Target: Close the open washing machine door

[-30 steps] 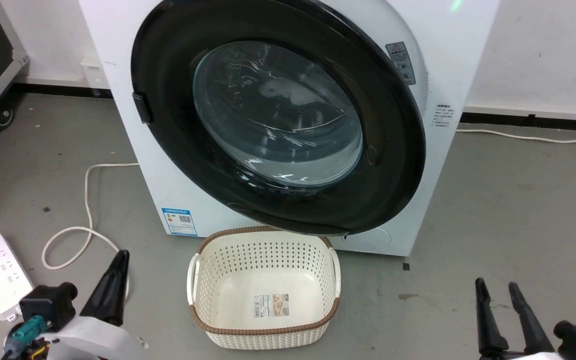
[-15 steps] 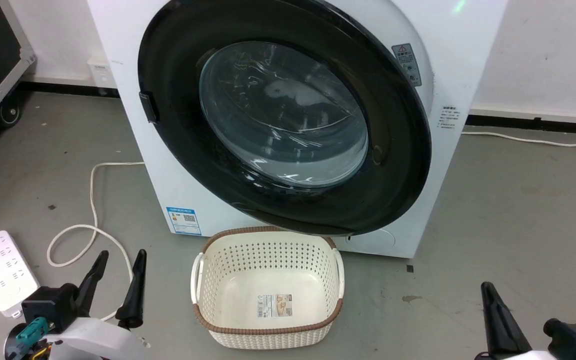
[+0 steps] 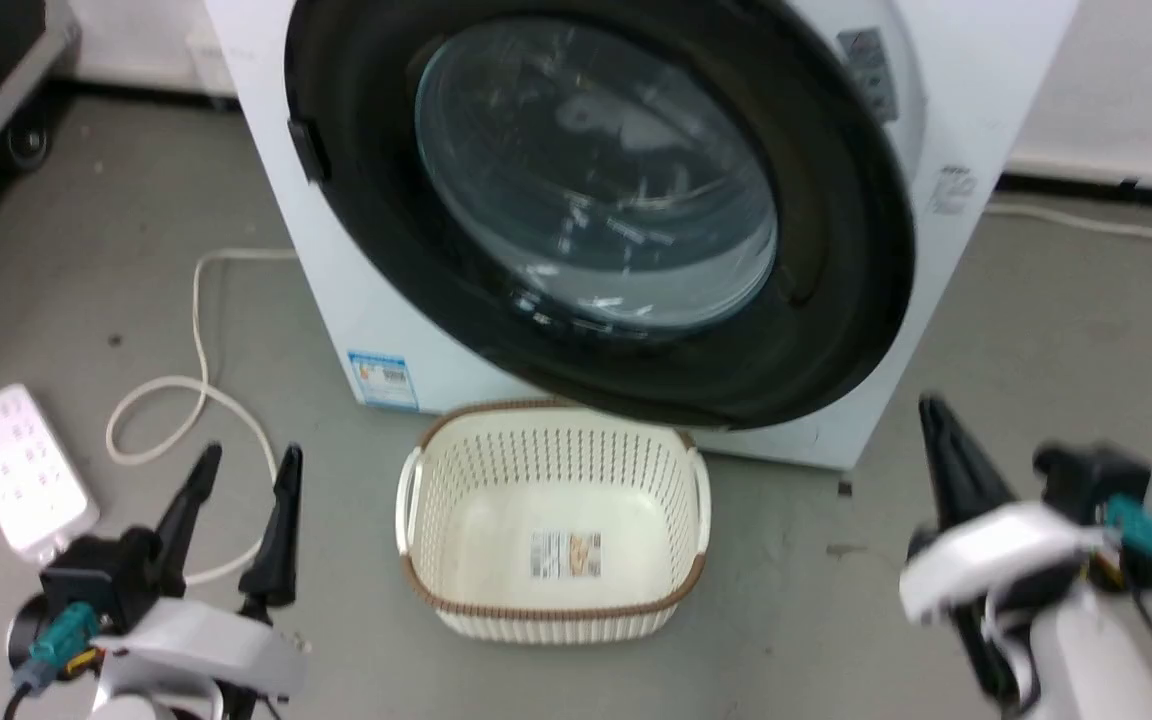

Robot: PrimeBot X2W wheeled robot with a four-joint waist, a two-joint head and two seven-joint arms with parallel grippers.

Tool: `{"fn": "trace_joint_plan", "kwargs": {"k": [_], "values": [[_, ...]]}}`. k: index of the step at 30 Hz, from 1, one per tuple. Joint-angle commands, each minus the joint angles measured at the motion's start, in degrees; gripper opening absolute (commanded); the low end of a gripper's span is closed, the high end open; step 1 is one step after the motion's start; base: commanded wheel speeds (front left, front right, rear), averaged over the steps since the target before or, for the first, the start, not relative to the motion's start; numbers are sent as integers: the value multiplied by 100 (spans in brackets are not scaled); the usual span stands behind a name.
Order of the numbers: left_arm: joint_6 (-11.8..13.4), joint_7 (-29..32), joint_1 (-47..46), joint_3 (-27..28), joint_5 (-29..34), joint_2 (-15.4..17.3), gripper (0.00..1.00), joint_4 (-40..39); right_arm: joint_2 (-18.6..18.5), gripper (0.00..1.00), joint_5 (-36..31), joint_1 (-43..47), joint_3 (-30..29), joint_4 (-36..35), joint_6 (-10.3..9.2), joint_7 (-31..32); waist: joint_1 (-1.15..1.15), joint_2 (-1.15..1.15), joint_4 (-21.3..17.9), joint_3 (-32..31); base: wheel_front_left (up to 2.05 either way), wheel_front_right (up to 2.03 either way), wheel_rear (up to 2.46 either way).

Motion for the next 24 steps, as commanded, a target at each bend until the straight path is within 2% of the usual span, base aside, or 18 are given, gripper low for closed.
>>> {"fn": "trace_joint_plan", "kwargs": {"k": [1,7,13,24], "values": [[8,-38,-85,9,27,28,100,-35,-4,0,-35,-113,-22,62,5,-11,-1,0,87,188,0,0,0],[-77,-74,-369,65,68,32,100,-149,-4,0,-249,-1280,-358,1200,5,-251,-1,0,232,664,0,0,0],[-194,-104,-528,108,78,17,100,-96,-4,0,-399,-2085,-495,2141,5,-515,-1,0,295,949,0,0,0],[-372,-136,-763,142,185,-47,100,-42,-4,0,-984,-3150,-1186,2894,5,-716,-1,0,371,1316,0,0,0]]}}
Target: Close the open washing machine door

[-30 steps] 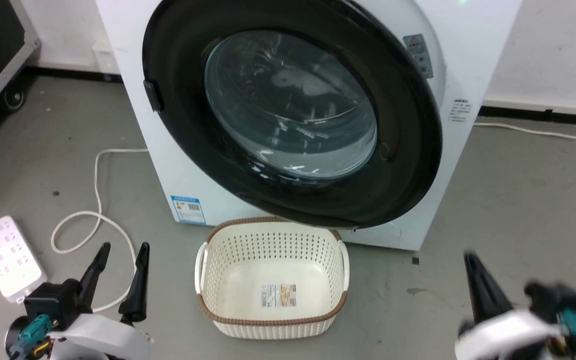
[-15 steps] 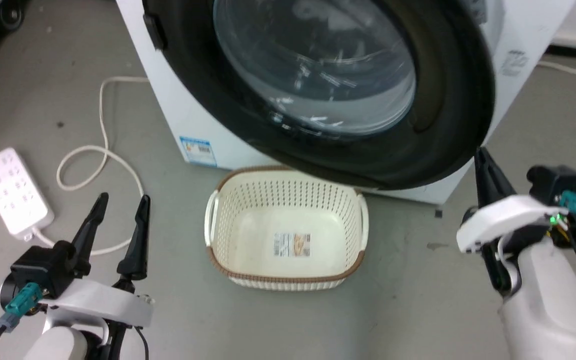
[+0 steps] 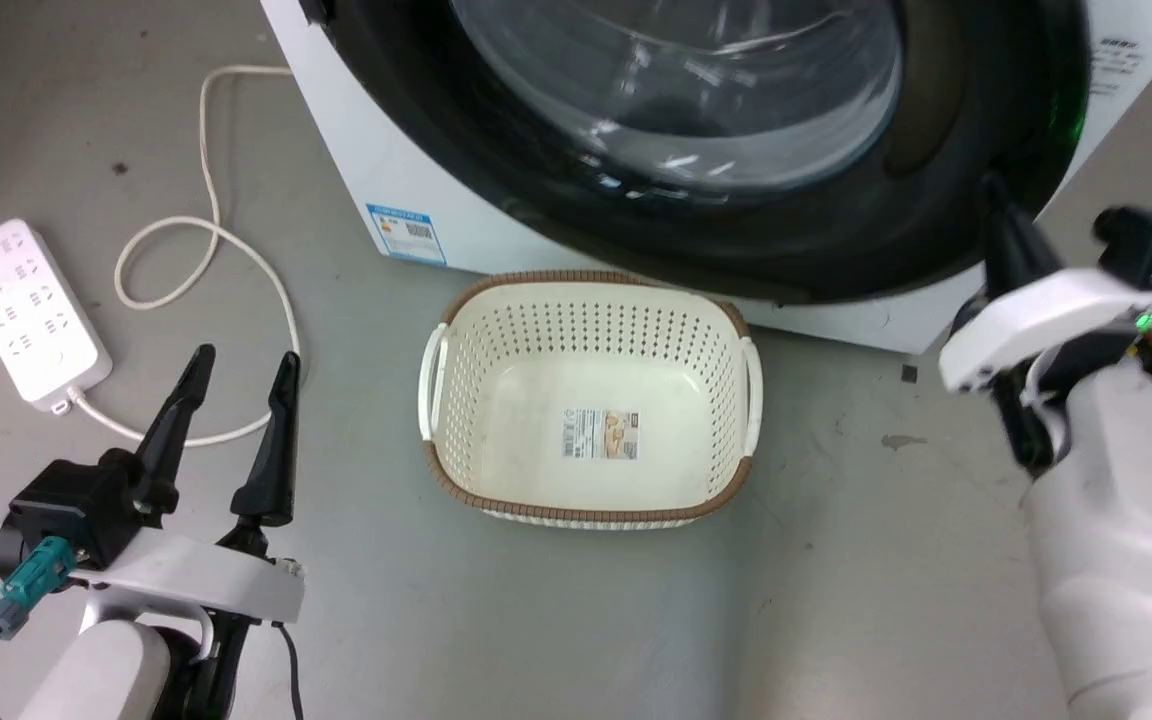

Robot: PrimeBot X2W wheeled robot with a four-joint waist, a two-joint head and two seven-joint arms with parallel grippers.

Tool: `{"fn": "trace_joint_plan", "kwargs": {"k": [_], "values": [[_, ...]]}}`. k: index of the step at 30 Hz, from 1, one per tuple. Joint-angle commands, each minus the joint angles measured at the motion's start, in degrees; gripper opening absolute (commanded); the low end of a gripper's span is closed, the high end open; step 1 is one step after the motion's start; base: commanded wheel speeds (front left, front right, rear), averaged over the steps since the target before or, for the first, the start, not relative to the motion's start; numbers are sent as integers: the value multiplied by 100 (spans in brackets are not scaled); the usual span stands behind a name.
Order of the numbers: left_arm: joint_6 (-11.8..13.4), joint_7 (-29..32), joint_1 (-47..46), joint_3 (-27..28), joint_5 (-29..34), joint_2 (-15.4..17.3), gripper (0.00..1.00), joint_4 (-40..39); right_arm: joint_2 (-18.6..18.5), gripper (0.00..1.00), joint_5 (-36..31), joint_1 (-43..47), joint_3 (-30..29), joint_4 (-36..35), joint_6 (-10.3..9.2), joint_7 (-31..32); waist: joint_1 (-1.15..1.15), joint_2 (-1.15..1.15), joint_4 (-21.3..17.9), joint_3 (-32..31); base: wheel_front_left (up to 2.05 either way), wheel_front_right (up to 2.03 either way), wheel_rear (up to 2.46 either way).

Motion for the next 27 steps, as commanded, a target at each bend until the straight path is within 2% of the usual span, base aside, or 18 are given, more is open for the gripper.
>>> {"fn": "trace_joint_plan", "kwargs": {"k": [1,10,18,23,27], "values": [[-50,-36,-101,11,48,-20,100,10,-18,0,-149,-238,-160,54,-6,-54,-1,0,31,83,0,0,0],[-189,-45,-284,93,111,-90,100,48,-18,0,-877,-938,-929,143,-6,-65,-1,0,120,385,0,0,0],[-276,-48,-341,202,161,-110,100,94,-18,0,-1119,-1310,-1263,49,-6,-66,-1,0,140,558,0,0,0],[-315,-48,-401,276,196,-126,100,111,-18,0,-1113,-1366,-1380,-79,-6,-66,-1,0,124,621,0,0,0],[-324,-48,-392,319,266,-166,100,143,-18,0,-935,-1219,-1134,-305,-6,-66,-1,0,30,471,0,0,0]]}}
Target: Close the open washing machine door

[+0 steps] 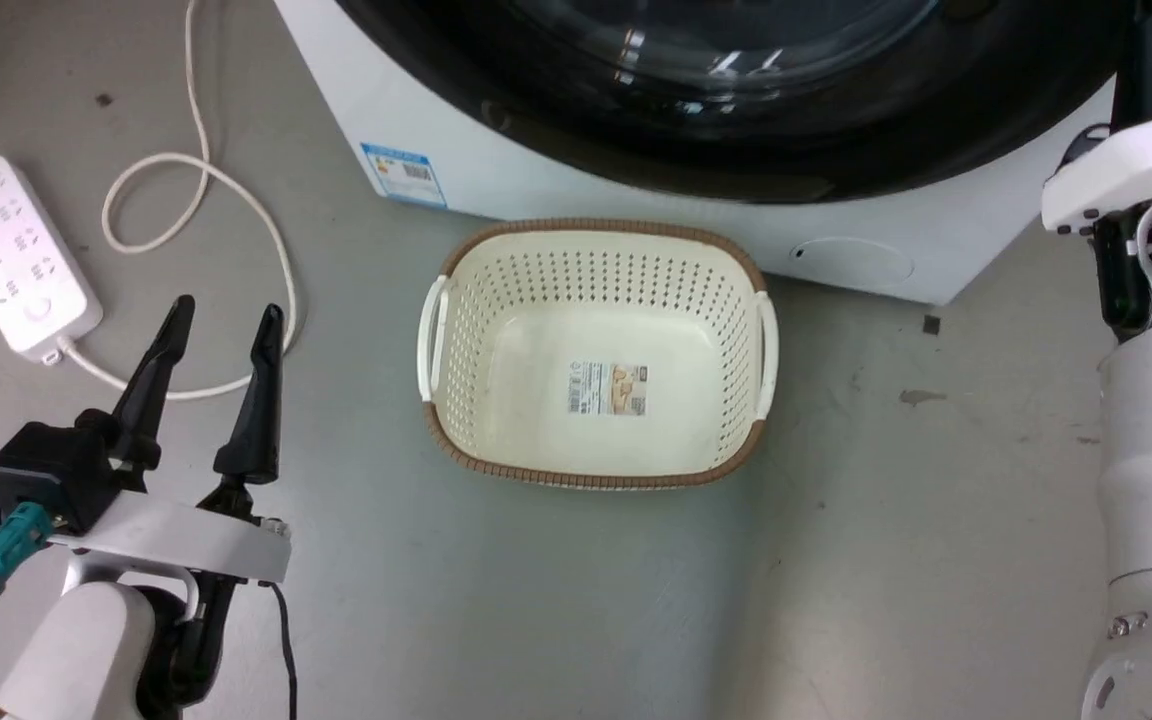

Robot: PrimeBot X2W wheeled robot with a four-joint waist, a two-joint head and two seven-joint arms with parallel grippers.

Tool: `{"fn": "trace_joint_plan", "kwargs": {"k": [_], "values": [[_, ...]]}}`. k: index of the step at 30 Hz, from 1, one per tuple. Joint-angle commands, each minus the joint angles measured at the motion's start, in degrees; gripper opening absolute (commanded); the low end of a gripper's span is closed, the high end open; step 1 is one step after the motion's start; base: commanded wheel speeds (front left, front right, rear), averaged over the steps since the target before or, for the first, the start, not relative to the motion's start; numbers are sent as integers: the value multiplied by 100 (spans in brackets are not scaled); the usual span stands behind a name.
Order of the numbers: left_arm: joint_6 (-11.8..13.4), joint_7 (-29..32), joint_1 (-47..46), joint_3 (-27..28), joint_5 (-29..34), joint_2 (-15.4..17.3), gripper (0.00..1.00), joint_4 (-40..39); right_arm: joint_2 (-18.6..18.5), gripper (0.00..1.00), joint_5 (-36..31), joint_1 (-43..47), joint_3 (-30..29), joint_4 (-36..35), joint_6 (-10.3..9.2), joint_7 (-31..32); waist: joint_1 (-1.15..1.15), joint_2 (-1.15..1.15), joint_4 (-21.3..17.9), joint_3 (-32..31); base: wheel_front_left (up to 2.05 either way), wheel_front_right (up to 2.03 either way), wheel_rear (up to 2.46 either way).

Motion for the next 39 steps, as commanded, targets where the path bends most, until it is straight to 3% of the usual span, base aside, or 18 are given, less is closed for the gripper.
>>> {"fn": "trace_joint_plan", "kwargs": {"k": [1,11,22,29,38,39], "values": [[-23,-31,-32,34,70,-50,100,31,-21,0,121,119,145,-222,-5,-25,0,0,-77,-169,0,0,0],[106,-31,427,214,330,-251,100,134,-21,0,883,1999,806,-1915,-5,-26,0,0,-590,-1193,0,0,0],[397,61,1016,159,338,-411,100,237,-21,0,1227,4414,1495,-3400,-5,252,0,0,-1043,-2091,0,0,0],[509,164,1134,131,229,-526,100,246,-21,0,1533,5439,1646,-3870,-5,499,0,0,-1062,-2224,0,0,0],[514,215,1192,60,149,-592,100,366,-21,0,1701,5942,1888,-3992,-5,658,0,0,-1045,-2271,0,0,0],[515,230,1191,50,146,-591,100,378,-21,16,1701,5956,1894,-4014,-5,673,0,0,-1044,-2273,0,0,0]]}}
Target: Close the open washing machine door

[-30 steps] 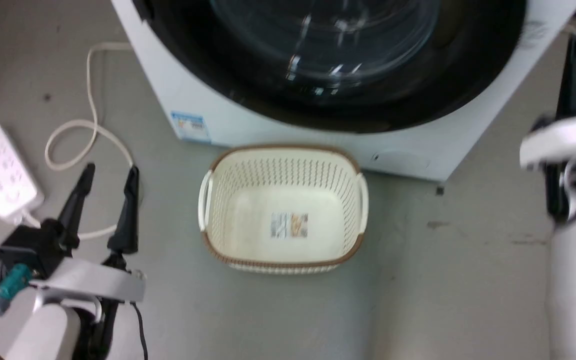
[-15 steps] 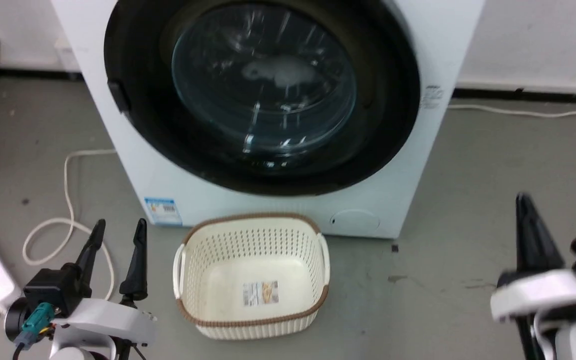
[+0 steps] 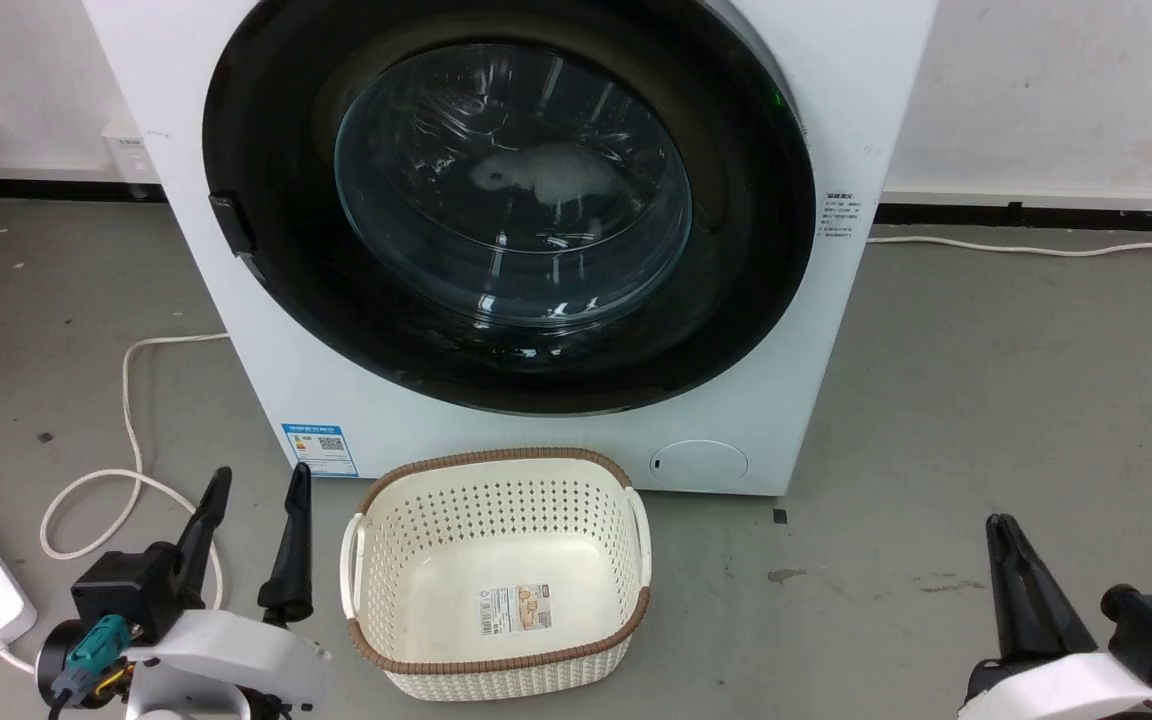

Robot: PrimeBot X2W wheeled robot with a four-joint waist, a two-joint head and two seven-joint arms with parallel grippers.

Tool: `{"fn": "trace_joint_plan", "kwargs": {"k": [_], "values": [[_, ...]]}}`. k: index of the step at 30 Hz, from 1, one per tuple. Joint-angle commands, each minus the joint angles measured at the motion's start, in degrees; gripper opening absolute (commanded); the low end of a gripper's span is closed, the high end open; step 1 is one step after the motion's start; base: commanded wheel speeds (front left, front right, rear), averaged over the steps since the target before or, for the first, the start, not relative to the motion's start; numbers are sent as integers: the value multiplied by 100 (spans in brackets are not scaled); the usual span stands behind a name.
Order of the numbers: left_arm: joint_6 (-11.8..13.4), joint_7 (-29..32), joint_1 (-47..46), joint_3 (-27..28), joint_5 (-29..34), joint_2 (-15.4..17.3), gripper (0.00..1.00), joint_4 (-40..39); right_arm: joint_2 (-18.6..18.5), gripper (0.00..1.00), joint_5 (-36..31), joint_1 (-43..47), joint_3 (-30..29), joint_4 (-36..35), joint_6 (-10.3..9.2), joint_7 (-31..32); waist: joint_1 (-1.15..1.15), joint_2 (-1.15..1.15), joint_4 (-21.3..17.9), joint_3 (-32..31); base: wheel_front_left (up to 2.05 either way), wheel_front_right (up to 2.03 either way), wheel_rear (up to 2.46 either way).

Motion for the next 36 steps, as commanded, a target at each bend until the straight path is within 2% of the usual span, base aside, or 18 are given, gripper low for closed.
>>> {"fn": "trace_joint_plan", "kwargs": {"k": [1,2,29,30,36], "values": [[29,30,83,-26,-22,-8,100,26,-11,70,16,80,11,-70,-3,27,0,0,3,-3,0,0,0],[35,37,79,-30,-26,-9,100,36,-11,100,-4,86,11,-89,-3,51,0,0,5,-7,0,0,0],[172,219,5,-161,21,109,100,84,-11,100,20,73,107,-199,-3,229,0,0,75,17,0,0,0],[152,244,0,-151,8,103,0,89,-1,0,10,9,108,-173,0,221,0,0,76,18,0,0,0],[134,269,7,-123,60,69,0,82,0,0,-8,2,114,-175,0,231,0,0,85,23,0,0,0]]}}
